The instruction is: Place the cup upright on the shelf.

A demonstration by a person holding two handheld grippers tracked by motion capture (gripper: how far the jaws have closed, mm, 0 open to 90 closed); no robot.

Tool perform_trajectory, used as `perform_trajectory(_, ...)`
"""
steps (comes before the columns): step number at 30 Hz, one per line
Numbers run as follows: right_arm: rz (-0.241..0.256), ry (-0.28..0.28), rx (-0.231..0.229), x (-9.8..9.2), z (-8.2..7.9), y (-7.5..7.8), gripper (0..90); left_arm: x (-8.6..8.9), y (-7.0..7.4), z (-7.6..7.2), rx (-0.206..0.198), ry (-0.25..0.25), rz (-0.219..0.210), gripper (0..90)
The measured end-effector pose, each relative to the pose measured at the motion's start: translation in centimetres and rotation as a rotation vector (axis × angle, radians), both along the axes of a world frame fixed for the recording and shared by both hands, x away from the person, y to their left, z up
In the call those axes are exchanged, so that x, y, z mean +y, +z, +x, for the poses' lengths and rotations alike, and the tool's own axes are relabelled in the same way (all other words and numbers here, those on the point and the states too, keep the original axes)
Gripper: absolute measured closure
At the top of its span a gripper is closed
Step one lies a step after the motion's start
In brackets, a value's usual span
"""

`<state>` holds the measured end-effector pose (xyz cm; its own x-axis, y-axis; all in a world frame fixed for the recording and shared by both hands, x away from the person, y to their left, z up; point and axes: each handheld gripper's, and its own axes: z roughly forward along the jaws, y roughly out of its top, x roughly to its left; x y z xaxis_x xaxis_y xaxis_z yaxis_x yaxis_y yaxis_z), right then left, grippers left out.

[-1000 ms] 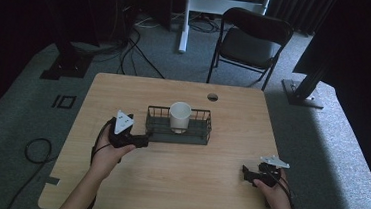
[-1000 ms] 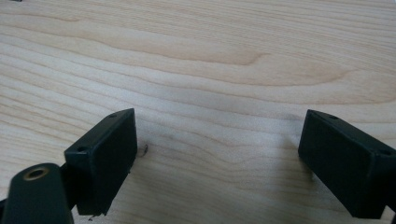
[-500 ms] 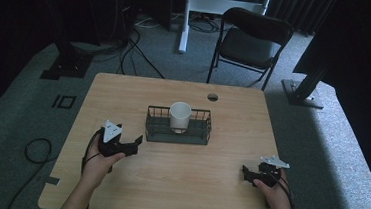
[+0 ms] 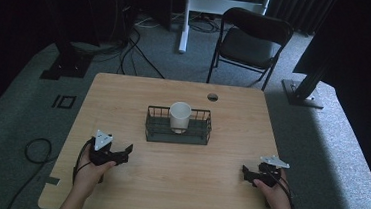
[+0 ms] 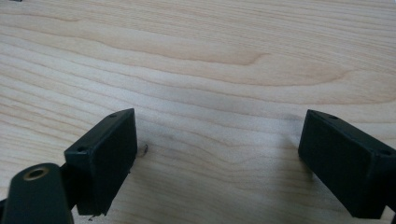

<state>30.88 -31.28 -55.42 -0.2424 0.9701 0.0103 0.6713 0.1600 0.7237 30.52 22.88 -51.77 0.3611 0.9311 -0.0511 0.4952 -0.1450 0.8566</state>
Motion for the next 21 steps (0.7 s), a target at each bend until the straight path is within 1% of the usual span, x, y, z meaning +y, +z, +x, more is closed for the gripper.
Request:
perform_trajectory(3, 0.000, 0.000, 0.000, 0.0, 0.0, 0.0, 11.2, 0.3, -0.2, -0.2, 0.009, 0.010, 0.007, 9.5)
perform_trajectory(4, 0.000, 0.000, 0.000, 0.0, 0.0, 0.0, 11.2, 0.7, -0.4, -0.3, 0.022, 0.011, 0.012, 9.5)
perform_trajectory(6, 0.000, 0.000, -0.001, 0.0, 0.0, 0.0, 11.2, 0.8, -0.5, -0.4, 0.022, 0.020, 0.016, 9.5)
perform_trajectory(7, 0.000, 0.000, -0.001, 0.0, 0.0, 0.0, 11.2, 1.0, -0.6, -0.5, 0.028, 0.020, 0.025, 9.5)
perform_trajectory(8, 0.000, 0.000, 0.000, 0.0, 0.0, 0.0, 11.2, 1.4, -0.7, -0.7, 0.040, 0.024, 0.022, 9.5)
perform_trajectory(9, 0.000, 0.000, 0.000, 0.0, 0.0, 0.0, 11.2, 1.4, -0.7, -0.7, 0.040, 0.024, 0.022, 9.5)
perform_trajectory(10, 0.000, 0.000, -0.001, 0.0, 0.0, 0.0, 11.2, 1.6, -0.9, -1.0, 0.050, 0.031, 0.009, 9.5)
perform_trajectory(13, 0.000, 0.000, -0.001, 0.0, 0.0, 0.0, 11.2, 1.9, -1.1, -1.2, 0.059, 0.028, 0.004, 9.5)
perform_trajectory(16, 0.000, 0.000, 0.000, 0.0, 0.0, 0.0, 11.2, 2.5, -1.4, -1.5, 0.065, 0.045, -0.005, 9.5)
perform_trajectory(18, 0.000, 0.000, 0.000, 0.0, 0.0, 0.0, 11.2, 3.0, -1.6, -1.8, 0.079, 0.060, -0.003, 9.5)
perform_trajectory(19, 0.000, 0.000, 0.000, 0.0, 0.0, 0.0, 11.2, 3.0, -1.6, -1.8, 0.079, 0.060, -0.003, 9.6)
perform_trajectory(20, 0.000, 0.000, 0.000, 0.0, 0.0, 0.0, 11.2, 3.3, -1.7, -1.9, 0.093, 0.076, 0.008, 9.6)
perform_trajectory(21, 0.000, 0.000, 0.000, 0.0, 0.0, 0.0, 11.2, 3.3, -1.7, -1.9, 0.093, 0.076, 0.008, 9.5)
